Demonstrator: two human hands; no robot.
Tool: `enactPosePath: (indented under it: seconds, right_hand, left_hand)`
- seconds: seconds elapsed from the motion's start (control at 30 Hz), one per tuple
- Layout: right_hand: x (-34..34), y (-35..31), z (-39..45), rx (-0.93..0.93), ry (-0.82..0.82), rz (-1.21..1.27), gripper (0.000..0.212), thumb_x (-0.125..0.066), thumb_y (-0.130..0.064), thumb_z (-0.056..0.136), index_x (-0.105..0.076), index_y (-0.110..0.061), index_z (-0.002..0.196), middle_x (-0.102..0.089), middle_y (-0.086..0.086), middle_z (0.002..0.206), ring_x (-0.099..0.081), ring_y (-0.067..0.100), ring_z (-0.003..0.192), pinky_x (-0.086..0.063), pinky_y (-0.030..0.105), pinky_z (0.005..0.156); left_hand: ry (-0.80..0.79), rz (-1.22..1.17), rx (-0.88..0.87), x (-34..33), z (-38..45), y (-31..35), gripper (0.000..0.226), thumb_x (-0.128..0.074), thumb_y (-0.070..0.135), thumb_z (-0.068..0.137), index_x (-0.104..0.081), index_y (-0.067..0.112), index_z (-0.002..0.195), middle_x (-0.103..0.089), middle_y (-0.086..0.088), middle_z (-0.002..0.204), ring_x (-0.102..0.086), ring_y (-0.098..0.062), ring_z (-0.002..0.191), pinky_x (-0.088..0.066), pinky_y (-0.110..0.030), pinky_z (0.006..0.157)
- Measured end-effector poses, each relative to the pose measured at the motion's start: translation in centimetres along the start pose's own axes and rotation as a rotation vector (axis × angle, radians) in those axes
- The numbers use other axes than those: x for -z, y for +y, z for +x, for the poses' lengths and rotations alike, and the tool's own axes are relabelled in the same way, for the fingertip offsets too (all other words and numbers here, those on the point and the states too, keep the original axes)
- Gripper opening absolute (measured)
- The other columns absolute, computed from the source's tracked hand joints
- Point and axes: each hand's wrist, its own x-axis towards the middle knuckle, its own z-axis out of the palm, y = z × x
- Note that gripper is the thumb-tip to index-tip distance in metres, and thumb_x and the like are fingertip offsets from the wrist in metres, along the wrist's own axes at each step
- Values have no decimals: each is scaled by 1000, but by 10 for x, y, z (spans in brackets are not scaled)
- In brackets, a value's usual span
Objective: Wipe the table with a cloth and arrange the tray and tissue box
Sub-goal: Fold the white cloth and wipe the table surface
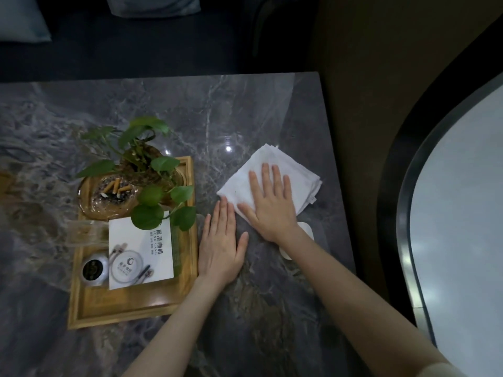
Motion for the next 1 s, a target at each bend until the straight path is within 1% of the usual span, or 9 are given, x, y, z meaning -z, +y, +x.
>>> enactPosePath:
  seconds: [0.1,0.2,0.4,0.5,0.6,0.8,0.9,0.97,1.0]
  right_hand:
    - [12,20,23,-18,-35,7,73,-19,-58,91,7,-18,146,14,14,156,18,30,142,15,43,113]
    - [23,43,43,-46,-23,23,72,-23,-57,92,7,-20,146,15,13,156,18,29,142,13,43,114]
    - [23,39,45,-84,-1,59,77,-25,-64,87,3,-22,146,10,9,157,13,25,143,8,44,117]
    - [16,26,29,-21,-3,66,68,-13,-58,89,-2,-23,146,3,8,158,8,25,144,7,44,116]
    - [7,7,9,44,-13,80,71,1,-54,82,-5,-25,146,0,5,158,4,24,145,6,42,115]
    - [2,-9,-26,210,-103,139,65,3,-47,86,-8,-26,146,-5,0,158,2,18,145,4,38,116]
    - [10,-12,-38,256,-156,245,52,-15,-38,96,-15,-23,145,-15,0,156,-4,15,144,1,35,116]
    - [19,-18,-50,265,-171,348,52,-18,-35,95,-21,-20,144,-21,1,155,-10,15,144,-1,33,115]
    - [23,-20,-59,268,-183,396,52,-18,-35,94,-23,-18,144,-24,2,154,-13,16,143,-3,31,115]
  left_hand:
    - [5,28,-2,-1,0,-1,66,-20,42,90,-3,2,140,-6,-10,152,-6,-19,142,2,-32,114]
    - [-4,41,5,-2,2,-2,66,-24,40,90,-12,-1,141,-18,-13,152,-8,-17,141,4,-30,113]
    - [11,25,0,-3,2,-2,66,-23,41,90,-8,1,141,-10,-9,151,-5,-15,140,7,-28,113]
    - [27,18,9,-3,2,-2,67,-23,42,91,-10,-1,141,-11,-11,152,-9,-18,141,3,-31,114]
    - [34,33,16,0,-1,-1,68,-25,41,90,-6,-1,141,-9,-11,151,-8,-20,140,3,-34,113]
    - [35,-15,-5,6,-6,2,67,-25,39,89,0,7,142,-10,-7,152,-4,-15,140,3,-41,113]
    - [39,-130,-31,13,-20,5,65,-12,49,91,-1,10,142,-4,-1,152,3,-8,141,4,-39,115]
    - [50,-256,-27,23,-27,7,71,1,59,87,-5,15,142,-3,7,151,5,-3,141,5,-31,116]
    - [37,-319,-15,29,-30,6,73,1,61,85,-10,17,143,-4,9,150,3,-2,140,5,-29,116]
